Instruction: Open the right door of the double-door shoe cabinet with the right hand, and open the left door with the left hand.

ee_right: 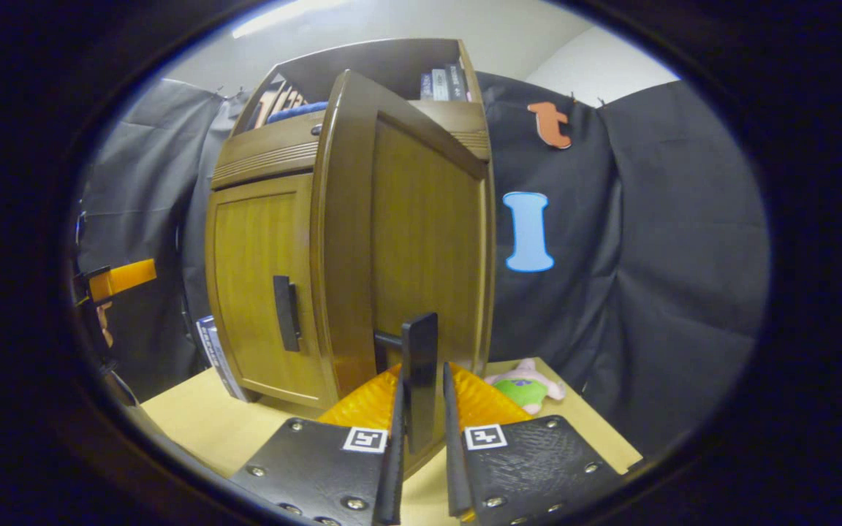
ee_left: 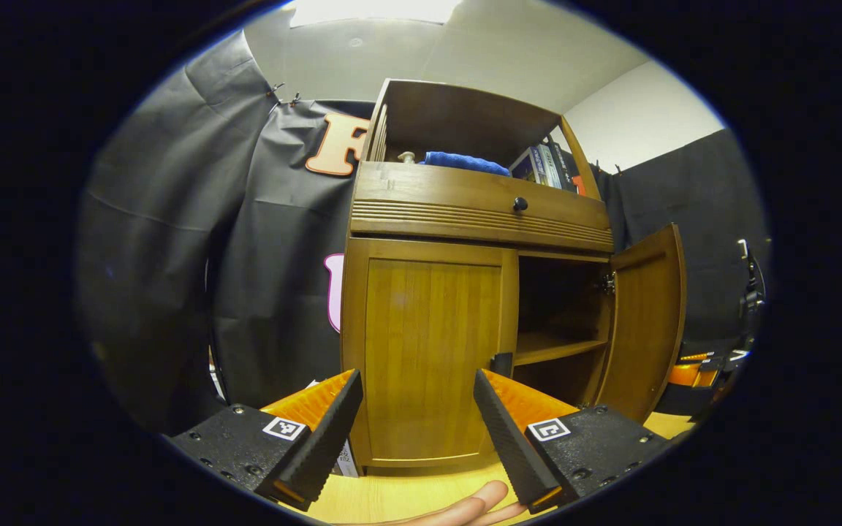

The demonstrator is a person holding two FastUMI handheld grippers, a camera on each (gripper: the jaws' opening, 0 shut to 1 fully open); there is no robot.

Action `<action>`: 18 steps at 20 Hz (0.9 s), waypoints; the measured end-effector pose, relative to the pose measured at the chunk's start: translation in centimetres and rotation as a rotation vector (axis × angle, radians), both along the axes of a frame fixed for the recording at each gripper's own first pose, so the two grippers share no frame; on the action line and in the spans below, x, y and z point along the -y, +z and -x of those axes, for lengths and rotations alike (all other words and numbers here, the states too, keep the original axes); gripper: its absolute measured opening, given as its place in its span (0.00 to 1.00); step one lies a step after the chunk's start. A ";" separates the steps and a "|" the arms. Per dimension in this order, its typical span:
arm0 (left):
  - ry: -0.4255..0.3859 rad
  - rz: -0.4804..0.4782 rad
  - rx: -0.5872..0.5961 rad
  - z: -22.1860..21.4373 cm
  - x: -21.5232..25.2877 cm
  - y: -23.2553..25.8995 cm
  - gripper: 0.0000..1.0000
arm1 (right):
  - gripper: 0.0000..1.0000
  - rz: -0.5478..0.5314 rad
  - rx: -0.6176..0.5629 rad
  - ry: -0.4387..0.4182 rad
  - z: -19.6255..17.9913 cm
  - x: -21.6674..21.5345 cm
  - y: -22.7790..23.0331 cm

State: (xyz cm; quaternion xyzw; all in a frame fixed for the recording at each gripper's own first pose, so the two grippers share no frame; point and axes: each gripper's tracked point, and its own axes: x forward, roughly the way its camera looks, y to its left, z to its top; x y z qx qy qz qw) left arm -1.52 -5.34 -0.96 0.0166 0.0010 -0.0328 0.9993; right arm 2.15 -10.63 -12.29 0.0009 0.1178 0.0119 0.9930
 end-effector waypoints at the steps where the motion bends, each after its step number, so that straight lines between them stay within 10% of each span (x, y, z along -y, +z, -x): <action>1: -0.002 -0.003 0.004 0.1 0.0 0.1 0.90 | 0.24 0.037 0.010 -0.035 0.1 1.2 0.3; 6: 0.028 0.012 0.028 0.1 -0.9 0.7 0.90 | 0.18 0.061 0.042 -0.167 0.8 7.2 0.8; 14: 0.036 0.015 -0.002 -0.8 -0.5 -0.3 0.95 | 0.19 -0.035 0.053 -0.040 -0.5 11.0 0.0; 16: 0.036 0.002 -0.009 -1.0 0.0 -0.7 0.99 | 0.00 -0.049 0.048 -0.021 -0.2 11.8 0.0; 18: 0.039 -0.014 -0.015 -1.1 0.4 -1.2 0.90 | 0.04 -0.037 0.048 0.004 -0.2 11.9 0.0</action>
